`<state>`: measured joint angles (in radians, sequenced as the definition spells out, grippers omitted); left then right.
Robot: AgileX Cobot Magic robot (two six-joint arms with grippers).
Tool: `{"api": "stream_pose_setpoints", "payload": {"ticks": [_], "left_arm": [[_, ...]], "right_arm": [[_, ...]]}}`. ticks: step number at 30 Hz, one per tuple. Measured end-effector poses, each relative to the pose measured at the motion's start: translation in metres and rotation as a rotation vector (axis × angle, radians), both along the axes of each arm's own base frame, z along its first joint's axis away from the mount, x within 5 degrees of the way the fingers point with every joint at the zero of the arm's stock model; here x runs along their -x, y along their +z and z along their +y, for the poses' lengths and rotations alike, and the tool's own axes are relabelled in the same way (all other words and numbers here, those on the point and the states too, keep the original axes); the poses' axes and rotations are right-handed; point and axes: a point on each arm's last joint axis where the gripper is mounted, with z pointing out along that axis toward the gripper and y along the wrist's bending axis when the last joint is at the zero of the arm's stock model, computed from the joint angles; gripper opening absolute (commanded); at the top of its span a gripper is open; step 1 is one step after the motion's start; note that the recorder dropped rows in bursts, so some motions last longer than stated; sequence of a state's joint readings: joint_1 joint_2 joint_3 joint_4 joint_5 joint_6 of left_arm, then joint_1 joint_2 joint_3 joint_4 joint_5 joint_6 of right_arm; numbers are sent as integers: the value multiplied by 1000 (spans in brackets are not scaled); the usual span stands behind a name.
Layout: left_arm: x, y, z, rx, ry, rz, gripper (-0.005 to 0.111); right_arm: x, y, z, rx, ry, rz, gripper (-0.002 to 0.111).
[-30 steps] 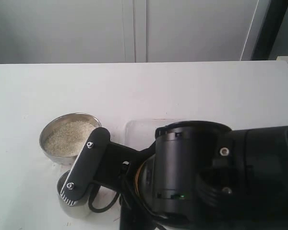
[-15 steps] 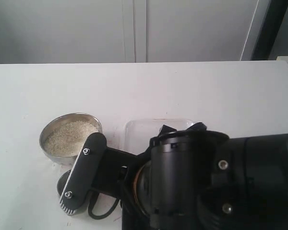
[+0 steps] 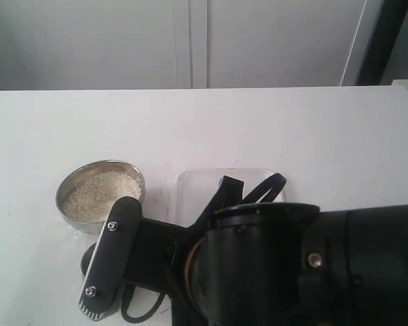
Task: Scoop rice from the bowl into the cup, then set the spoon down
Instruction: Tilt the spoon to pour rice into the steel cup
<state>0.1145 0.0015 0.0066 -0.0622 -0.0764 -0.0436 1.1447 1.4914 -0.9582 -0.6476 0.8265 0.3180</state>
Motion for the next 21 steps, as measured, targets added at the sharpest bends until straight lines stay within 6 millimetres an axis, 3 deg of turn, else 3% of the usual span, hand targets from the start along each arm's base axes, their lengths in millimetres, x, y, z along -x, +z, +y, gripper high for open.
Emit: {"api": "stream_pose_setpoints", "payload": {"ticks": [21], "left_arm": [[0,0,0,0,0,0,14]], "right_arm": [[0,3,1,56,45,-77,0]]}}
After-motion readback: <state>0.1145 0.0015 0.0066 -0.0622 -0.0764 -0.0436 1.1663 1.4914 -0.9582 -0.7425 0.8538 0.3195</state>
